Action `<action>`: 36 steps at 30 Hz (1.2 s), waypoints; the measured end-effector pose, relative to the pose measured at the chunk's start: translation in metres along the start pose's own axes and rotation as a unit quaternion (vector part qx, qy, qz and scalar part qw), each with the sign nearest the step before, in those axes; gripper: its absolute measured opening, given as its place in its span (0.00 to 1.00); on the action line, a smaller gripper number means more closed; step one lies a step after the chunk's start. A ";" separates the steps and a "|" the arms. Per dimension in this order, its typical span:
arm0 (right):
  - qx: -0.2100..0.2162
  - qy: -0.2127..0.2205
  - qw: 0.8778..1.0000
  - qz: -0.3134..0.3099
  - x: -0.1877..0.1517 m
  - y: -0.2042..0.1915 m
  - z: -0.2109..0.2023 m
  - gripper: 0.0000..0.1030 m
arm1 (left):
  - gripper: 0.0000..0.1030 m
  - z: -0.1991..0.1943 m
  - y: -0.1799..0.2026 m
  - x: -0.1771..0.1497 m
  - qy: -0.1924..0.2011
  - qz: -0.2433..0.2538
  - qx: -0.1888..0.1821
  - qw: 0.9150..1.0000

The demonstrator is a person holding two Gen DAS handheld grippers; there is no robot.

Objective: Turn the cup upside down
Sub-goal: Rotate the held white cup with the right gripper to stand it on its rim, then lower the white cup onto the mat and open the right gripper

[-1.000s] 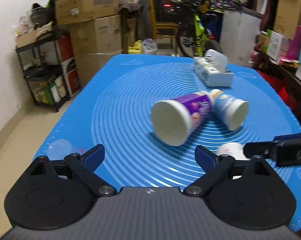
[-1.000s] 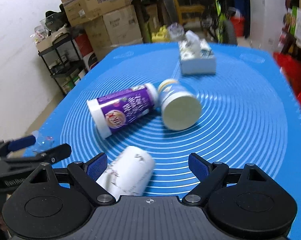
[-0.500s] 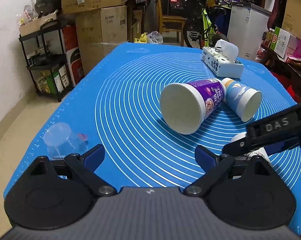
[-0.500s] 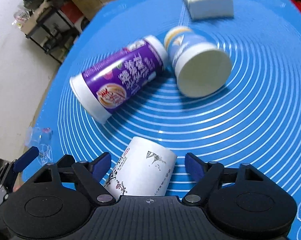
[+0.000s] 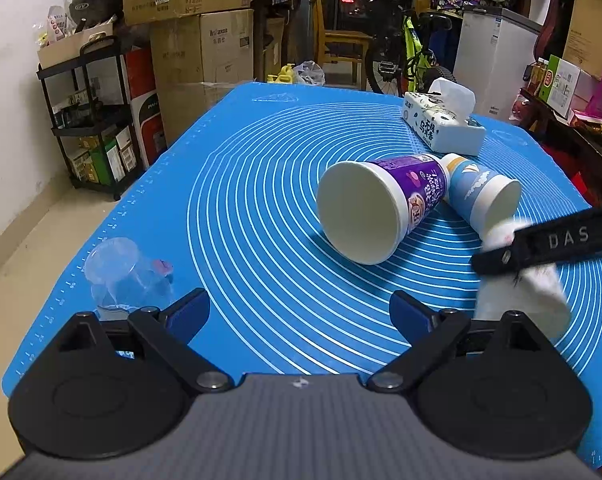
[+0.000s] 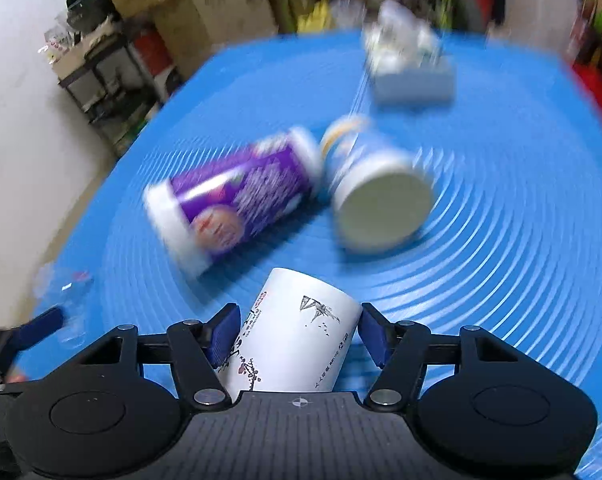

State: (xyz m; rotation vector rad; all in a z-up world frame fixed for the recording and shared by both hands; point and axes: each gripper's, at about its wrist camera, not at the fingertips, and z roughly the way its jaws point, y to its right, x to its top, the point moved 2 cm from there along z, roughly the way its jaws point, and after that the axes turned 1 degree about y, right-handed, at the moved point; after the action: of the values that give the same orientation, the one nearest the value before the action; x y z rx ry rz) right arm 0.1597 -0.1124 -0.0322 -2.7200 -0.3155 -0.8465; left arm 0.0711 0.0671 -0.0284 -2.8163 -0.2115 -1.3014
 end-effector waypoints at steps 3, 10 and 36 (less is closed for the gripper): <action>-0.088 0.082 0.990 -0.078 -0.003 -0.007 -0.010 0.65 | 0.93 0.000 0.000 0.001 0.003 -0.007 -0.007 1.000; -0.155 0.170 0.954 -0.190 -0.032 -0.009 -0.006 0.66 | 0.93 0.000 0.007 -0.001 0.005 -0.003 -0.012 1.000; -0.086 0.168 0.976 -0.106 -0.085 0.017 -0.081 0.79 | 0.93 -0.028 0.041 -0.015 0.013 0.039 -0.047 0.998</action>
State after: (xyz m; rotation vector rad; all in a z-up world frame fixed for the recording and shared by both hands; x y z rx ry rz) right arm 0.0536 -0.1655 -0.0208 -2.6609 -0.4824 -1.4329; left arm 0.0456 0.0226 -0.0204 -2.8493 -0.0396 -1.3642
